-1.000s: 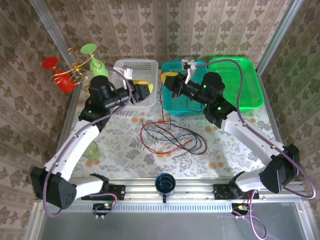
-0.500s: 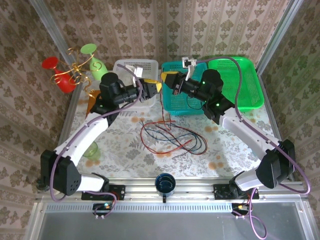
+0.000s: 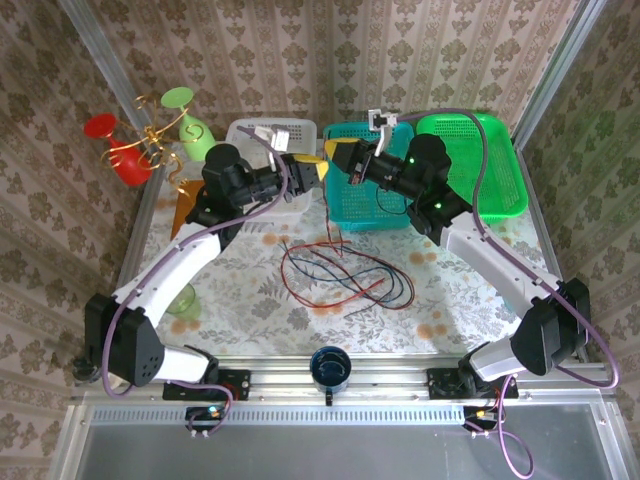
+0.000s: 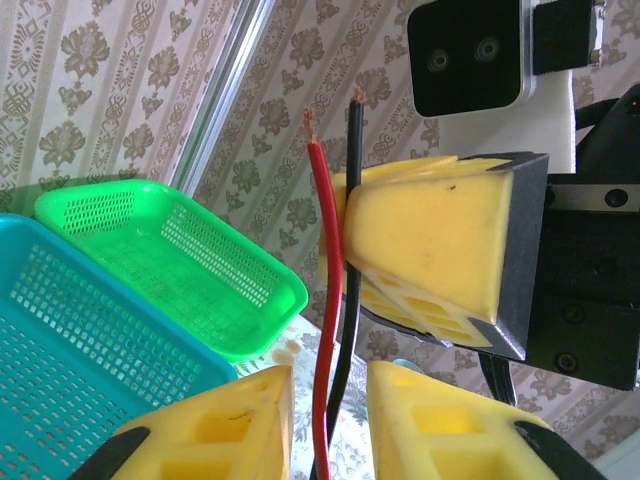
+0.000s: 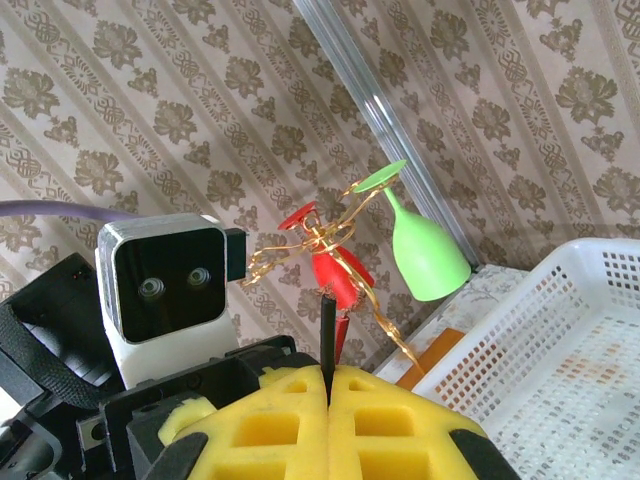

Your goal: Untangle the cables

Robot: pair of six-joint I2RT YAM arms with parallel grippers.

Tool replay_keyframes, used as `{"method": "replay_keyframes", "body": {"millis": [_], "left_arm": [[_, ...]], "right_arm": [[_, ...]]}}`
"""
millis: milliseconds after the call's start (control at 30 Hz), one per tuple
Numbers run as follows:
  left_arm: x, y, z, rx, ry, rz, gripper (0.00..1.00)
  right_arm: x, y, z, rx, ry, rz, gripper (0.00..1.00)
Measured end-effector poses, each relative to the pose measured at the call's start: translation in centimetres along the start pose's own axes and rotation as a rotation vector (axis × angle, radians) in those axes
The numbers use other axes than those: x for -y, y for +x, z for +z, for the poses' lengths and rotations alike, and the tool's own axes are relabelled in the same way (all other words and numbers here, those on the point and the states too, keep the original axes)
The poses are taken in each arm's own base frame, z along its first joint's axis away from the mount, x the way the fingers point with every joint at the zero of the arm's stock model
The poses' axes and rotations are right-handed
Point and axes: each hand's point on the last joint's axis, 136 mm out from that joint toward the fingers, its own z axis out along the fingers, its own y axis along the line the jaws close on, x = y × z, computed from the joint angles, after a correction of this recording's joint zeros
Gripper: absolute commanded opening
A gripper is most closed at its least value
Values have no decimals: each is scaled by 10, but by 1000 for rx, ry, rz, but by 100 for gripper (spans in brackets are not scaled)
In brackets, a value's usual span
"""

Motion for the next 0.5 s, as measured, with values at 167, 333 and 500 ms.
{"method": "replay_keyframes", "body": {"millis": [167,333,500], "left_arm": [[2,-6,0,23,5,12,17],[3,-9,0,34,8,9,0],[5,-11,0,44,15,16,0]], "right_arm": [[1,-1,-1,1,-3,6,0],[-2,-5,-1,14,-16,11,0],[-4,-6,-1,14,-29,13,0]]}}
